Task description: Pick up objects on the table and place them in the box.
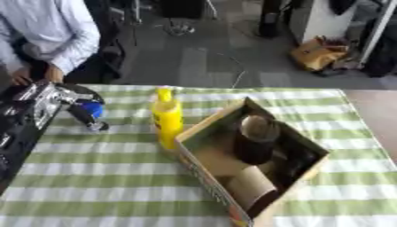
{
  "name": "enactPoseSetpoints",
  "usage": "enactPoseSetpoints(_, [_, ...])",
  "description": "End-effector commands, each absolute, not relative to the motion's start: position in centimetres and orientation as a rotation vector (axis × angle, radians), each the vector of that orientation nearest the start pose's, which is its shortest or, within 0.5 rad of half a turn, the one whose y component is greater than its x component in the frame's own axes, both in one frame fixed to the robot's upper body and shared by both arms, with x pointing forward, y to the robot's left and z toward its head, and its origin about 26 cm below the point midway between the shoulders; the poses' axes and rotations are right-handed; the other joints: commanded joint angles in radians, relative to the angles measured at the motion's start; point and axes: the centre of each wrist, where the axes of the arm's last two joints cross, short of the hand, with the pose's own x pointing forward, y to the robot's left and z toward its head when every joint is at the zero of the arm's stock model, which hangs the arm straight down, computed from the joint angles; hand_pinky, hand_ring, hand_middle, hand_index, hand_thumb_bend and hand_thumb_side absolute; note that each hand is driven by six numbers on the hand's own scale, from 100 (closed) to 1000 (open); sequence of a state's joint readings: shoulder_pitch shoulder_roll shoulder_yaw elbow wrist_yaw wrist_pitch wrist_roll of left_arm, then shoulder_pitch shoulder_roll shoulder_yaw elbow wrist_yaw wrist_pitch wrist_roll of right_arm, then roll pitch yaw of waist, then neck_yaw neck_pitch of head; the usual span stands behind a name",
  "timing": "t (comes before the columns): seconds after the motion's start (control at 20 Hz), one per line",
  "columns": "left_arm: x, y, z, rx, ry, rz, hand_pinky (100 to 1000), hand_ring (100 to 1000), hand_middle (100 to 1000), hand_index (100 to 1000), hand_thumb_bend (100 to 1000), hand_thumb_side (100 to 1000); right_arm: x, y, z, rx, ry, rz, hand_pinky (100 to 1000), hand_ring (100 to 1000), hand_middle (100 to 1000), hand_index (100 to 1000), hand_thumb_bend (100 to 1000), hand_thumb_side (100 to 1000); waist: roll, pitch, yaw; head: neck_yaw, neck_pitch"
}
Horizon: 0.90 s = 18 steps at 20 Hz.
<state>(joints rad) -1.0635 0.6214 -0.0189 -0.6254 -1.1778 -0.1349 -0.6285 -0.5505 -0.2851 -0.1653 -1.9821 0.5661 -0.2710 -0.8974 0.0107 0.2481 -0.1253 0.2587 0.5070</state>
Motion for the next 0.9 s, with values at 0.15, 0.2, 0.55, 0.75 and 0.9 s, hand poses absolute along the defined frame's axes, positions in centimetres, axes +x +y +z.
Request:
enactPoseSetpoints(0.15, [47.7,40.5,25.5,1.033,-0.802,-1.362,1000,1000,1000,1000,436,604,31.0,-26.8,28.4,1.032,2.818,0.672,827,821,660,573,100,1000,0.000,-0.014,-0.001,0.003,-0.011])
enactPoseSetpoints(0.2, [47.7,40.5,25.5,1.032,-0.806,-1.357,1000,1000,1000,1000,421,610,31.0,-26.8,28.4,1.032,2.818,0.672,827,821,660,573,100,1000,0.000,-0.013,-0.001,0.003,-0.012])
enactPoseSetpoints(0.55, [47.9,40.2,26.0,1.004,-0.862,-1.329,1000,1000,1000,1000,374,609,31.0,-26.9,28.2,1.044,2.824,0.676,829,821,661,573,100,1000,-0.002,-0.016,0.003,-0.002,-0.003])
enactPoseSetpoints(0.75, [47.9,40.2,26.4,1.015,-0.848,-1.325,1000,1000,1000,1000,411,621,31.0,-26.8,28.2,1.040,2.827,0.677,829,821,660,573,100,1000,0.000,-0.017,0.002,0.001,-0.005])
enactPoseSetpoints(0.9, [47.8,40.2,26.7,1.053,-0.811,-1.336,1000,1000,1000,1000,481,641,31.0,-26.8,28.2,1.039,2.828,0.678,829,821,659,571,100,1000,0.000,-0.017,0.000,0.001,-0.007])
